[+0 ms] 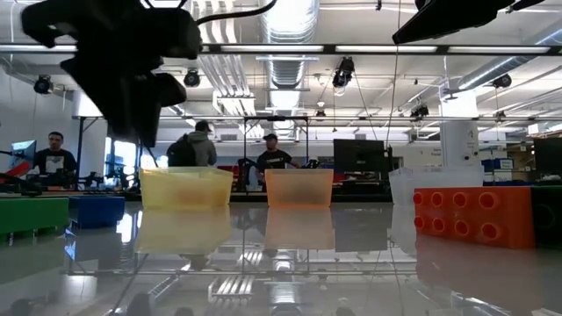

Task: Sort & place blocks by color
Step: Put the blue game piece into the orange bin

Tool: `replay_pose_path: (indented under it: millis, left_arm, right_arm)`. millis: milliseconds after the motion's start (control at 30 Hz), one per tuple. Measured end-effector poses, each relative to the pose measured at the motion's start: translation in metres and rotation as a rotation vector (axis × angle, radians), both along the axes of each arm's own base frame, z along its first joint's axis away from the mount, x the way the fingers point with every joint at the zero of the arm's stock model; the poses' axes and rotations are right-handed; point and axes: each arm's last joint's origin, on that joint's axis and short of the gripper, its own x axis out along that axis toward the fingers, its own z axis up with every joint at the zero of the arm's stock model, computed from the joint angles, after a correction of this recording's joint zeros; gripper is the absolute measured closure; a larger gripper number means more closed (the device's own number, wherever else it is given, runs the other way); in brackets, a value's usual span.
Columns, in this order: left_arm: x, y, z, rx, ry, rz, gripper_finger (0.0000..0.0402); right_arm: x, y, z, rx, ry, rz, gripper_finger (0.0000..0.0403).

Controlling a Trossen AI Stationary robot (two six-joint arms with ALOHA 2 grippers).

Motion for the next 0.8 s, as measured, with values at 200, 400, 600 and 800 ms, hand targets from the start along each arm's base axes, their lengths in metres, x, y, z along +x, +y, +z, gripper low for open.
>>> replay_pose_path:
  millis: [200,400,600,800]
  left_arm:
    - [-0.001,-0.009,-0.011,0.040,0.063,-0.121,0.0216]
    - [0.000,-0.018,-0.019,0.065,0.090,-0.198,0.0216]
    - [0.002,-0.027,-0.032,0.081,0.142,-0.237,0.0200]
    - [0.001,-0.034,-0.038,0.100,0.158,-0.308,0.0161]
  right_arm:
    - [0.000,0.000,0.000,0.000,0.000,0.000,0.0351]
    - [0.000,0.000,0.000,-0.001,0.003,0.000,0.0351]
    - [0.000,0.000,0.000,-0.002,0.004,0.000,0.0351]
    - [0.000,0.000,-0.001,0.003,0.006,-0.004,0.0351]
